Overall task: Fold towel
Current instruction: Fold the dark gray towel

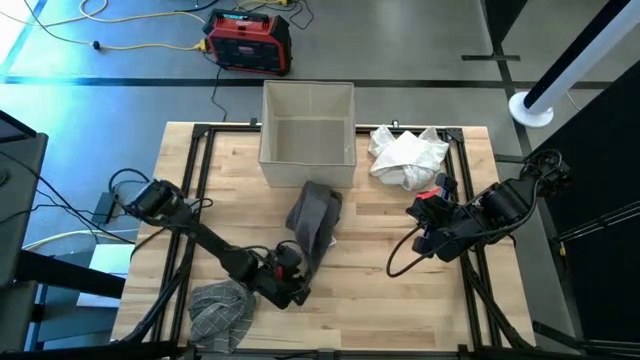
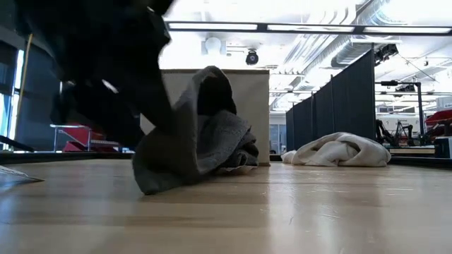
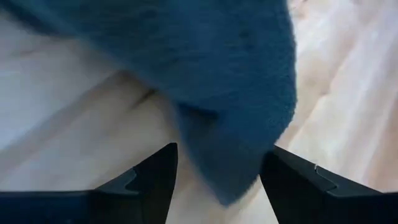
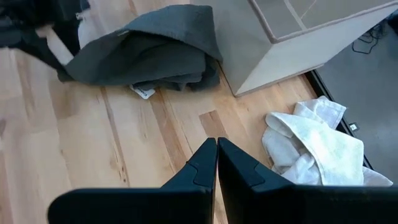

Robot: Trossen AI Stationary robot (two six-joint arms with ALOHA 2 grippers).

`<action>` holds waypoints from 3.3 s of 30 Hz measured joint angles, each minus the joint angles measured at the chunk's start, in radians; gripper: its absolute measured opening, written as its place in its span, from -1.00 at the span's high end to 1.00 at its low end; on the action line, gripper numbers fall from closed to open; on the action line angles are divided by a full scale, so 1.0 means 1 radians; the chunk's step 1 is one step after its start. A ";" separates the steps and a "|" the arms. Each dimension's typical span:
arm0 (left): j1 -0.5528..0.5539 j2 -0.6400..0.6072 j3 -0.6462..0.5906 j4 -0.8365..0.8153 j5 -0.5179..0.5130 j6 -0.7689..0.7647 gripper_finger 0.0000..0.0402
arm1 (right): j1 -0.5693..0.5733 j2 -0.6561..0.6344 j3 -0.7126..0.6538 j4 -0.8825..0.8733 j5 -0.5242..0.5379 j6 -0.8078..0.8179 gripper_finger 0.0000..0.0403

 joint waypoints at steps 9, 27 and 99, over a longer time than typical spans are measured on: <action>0.004 0.123 0.013 0.203 0.055 -0.008 0.01 | 0.000 0.000 0.000 -0.002 0.026 0.000 1.00; -0.015 -0.211 0.204 -0.256 0.554 0.181 0.99 | 0.000 0.000 0.000 0.001 -0.108 -0.089 1.00; 0.024 -0.468 0.537 -1.306 0.180 0.410 1.00 | -0.018 0.050 -0.043 0.576 0.257 -0.394 0.96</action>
